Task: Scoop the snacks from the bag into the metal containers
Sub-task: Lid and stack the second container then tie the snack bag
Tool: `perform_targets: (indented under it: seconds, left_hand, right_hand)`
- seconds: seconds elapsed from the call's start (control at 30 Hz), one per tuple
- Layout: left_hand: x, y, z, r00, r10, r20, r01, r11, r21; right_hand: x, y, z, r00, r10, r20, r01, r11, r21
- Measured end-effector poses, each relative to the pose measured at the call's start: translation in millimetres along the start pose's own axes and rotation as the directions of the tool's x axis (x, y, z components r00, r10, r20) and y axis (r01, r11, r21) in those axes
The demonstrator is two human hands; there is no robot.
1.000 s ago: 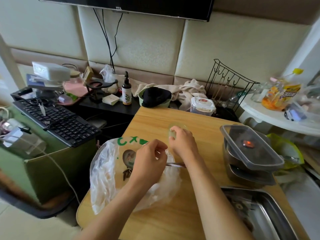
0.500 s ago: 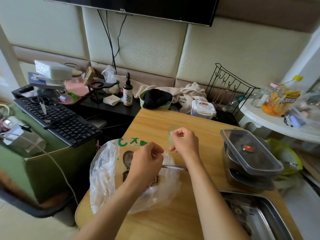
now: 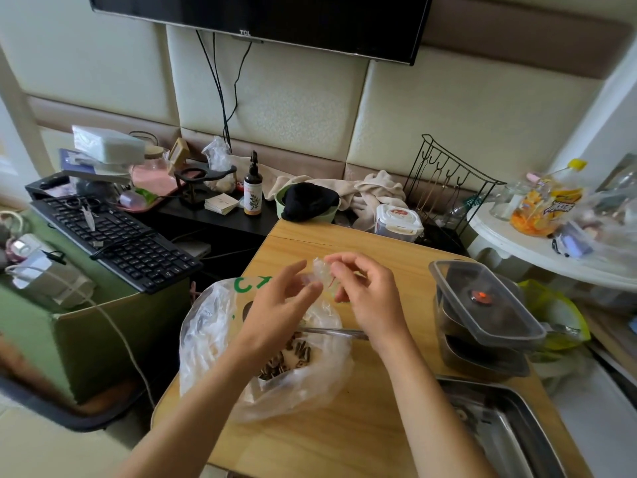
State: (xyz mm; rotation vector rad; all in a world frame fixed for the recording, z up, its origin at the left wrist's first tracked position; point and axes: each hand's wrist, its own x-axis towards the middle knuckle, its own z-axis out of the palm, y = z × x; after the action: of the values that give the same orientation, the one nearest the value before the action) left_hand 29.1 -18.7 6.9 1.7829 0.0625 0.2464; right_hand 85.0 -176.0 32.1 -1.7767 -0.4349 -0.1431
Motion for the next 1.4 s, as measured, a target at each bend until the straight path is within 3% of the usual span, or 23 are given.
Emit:
perform_targets:
  seconds: [0.07, 0.17, 0.4, 0.5, 0.57, 0.67, 0.8, 0.83, 0.9, 0.93, 1.0, 1.07, 1.17, 1.3, 1.4]
  left_hand:
    - [-3, 3, -1, 0.991, -0.12, 0.051, 0.128, 0.966, -0.224]
    - [-6, 7, -6, 0.97, -0.223, 0.093, 0.242, 0.9, -0.362]
    - [-11, 6, -15, 0.926, -0.292, 0.238, 0.368, 0.833, -0.413]
    - [-12, 5, -14, 0.924, -0.287, 0.252, 0.374, 0.816, -0.441]
    - [-12, 6, -11, 0.933, -0.28, 0.226, 0.354, 0.823, -0.444]
    - [-10, 6, -6, 0.943, -0.291, 0.16, 0.332, 0.799, -0.501]
    - [-8, 4, -1, 0.946, -0.311, 0.095, 0.321, 0.845, -0.427]
    - [-9, 2, 1, 0.955, -0.293, 0.048, 0.292, 0.899, -0.325]
    - [-10, -3, 7, 0.98, -0.137, -0.142, 0.147, 0.987, 0.063]
    - [-11, -4, 9, 0.974, 0.001, -0.228, 0.056, 0.968, 0.243]
    - [-12, 0, 12, 0.935, 0.235, -0.266, -0.121, 0.915, 0.385]
    - [-13, 6, 14, 0.948, 0.263, -0.18, -0.191, 0.921, 0.34]
    - [-18, 9, 18, 0.996, 0.08, -0.046, -0.071, 0.982, 0.175]
    - [-19, 6, 13, 0.996, -0.087, -0.014, 0.086, 0.996, -0.033]
    - [-20, 9, 8, 0.995, -0.102, -0.017, 0.102, 0.994, -0.031]
  right_hand:
    - [-10, 1, -2, 0.997, 0.042, 0.059, -0.044, 0.999, 0.032]
    - [-21, 2, -6, 0.992, 0.103, 0.077, -0.11, 0.989, 0.095]
    - [-38, 4, -18, 0.972, 0.152, 0.181, -0.176, 0.977, 0.121]
    - [-42, 6, -15, 0.981, 0.138, 0.139, -0.15, 0.986, 0.077]
    - [-43, 7, -12, 0.971, 0.219, 0.094, -0.23, 0.964, 0.131]
    - [-45, 6, -10, 0.893, 0.41, 0.187, -0.447, 0.859, 0.251]
    - [-46, 8, -5, 0.832, 0.51, 0.22, -0.555, 0.776, 0.3]
    - [-46, 8, -4, 0.83, 0.525, 0.189, -0.558, 0.778, 0.288]
    - [-44, 9, -4, 0.839, 0.534, 0.108, -0.544, 0.809, 0.224]
    - [-44, 9, -4, 0.843, 0.533, 0.076, -0.537, 0.82, 0.199]
    - [-43, 9, -3, 0.848, 0.528, 0.046, -0.527, 0.833, 0.171]
    - [-43, 8, -2, 0.861, 0.507, 0.04, -0.508, 0.851, 0.135]
    - [-45, 6, -2, 0.915, 0.399, 0.062, -0.4, 0.917, 0.002]
    - [-46, 6, -3, 0.969, 0.198, 0.148, -0.164, 0.963, -0.213]
    - [-46, 8, -3, 0.975, 0.196, 0.105, -0.157, 0.941, -0.299]
